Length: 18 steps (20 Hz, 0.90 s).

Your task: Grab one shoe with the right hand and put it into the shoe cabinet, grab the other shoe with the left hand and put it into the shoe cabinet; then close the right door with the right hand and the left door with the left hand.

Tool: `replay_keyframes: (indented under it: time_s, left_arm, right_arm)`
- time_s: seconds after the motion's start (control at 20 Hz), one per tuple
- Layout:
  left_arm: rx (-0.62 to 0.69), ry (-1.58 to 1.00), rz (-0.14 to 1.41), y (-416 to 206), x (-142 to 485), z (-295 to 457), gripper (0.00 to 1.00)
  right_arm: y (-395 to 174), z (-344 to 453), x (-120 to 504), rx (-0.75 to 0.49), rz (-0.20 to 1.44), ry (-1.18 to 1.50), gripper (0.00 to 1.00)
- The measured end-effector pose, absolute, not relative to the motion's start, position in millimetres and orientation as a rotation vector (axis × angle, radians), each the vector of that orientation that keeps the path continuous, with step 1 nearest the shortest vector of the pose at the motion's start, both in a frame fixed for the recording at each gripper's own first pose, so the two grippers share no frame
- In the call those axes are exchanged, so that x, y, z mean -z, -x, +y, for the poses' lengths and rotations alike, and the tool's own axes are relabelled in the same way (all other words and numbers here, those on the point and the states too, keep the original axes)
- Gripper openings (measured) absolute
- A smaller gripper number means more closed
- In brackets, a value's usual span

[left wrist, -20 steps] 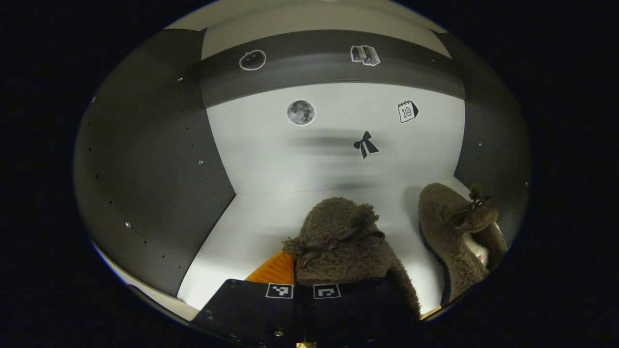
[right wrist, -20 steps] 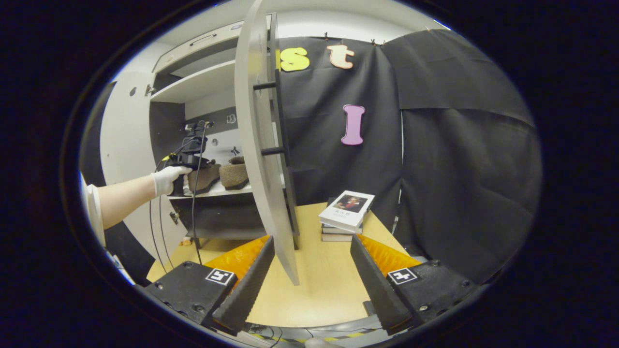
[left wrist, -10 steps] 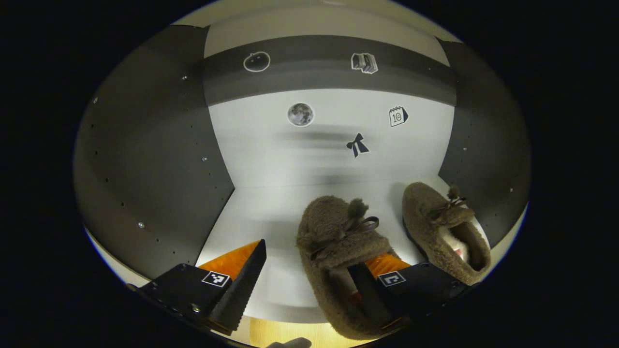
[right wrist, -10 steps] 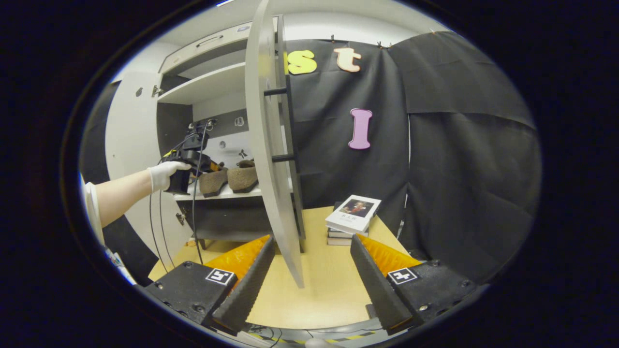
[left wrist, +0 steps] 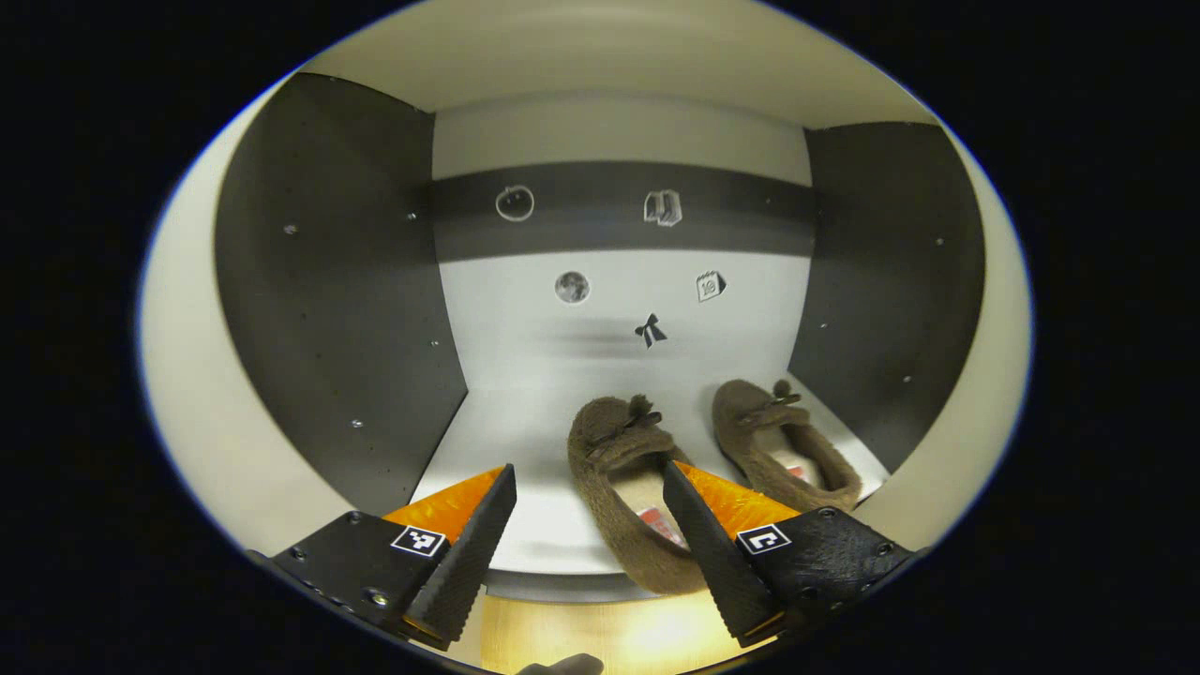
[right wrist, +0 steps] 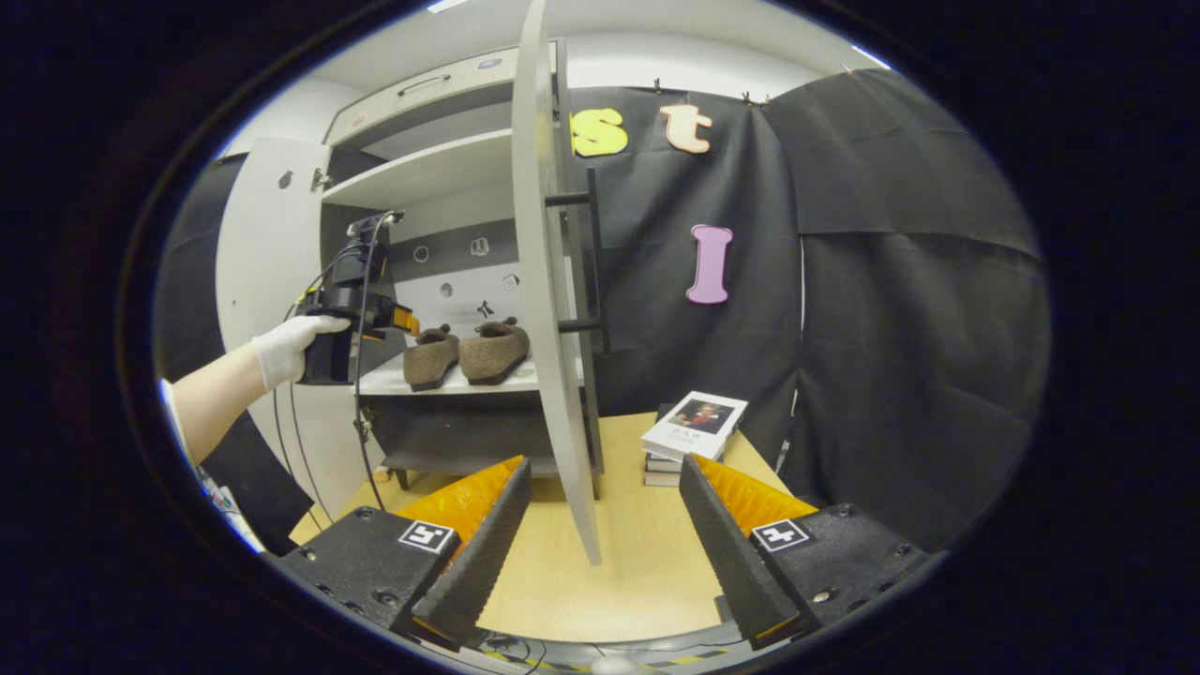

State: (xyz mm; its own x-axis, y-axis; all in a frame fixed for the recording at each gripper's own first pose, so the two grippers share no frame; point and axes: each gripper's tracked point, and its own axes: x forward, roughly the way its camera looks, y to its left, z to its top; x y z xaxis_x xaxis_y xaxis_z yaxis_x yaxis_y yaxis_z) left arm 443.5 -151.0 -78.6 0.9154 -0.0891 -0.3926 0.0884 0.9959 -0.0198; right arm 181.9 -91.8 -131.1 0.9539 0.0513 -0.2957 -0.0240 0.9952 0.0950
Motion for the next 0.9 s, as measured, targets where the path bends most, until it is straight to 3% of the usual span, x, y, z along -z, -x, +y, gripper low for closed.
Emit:
replay_keyframes:
  time_s: [0.5, 0.55, 0.9]
  left_arm:
    - [0.089, -0.041, 0.125, -293, 6, -140, 1.0]
    - [0.079, -0.045, 0.102, -278, 3, -135, 0.96]
    - [0.043, -0.04, 0.094, -165, 27, -109, 0.96]
  right_arm:
    - [-166, -48, 120, -0.092, 0.278, -0.055, 1.0]
    - [-163, -44, 118, -0.093, 0.27, -0.05, 1.0]
    - [-141, -28, 106, -0.073, 0.23, -0.036, 1.0]
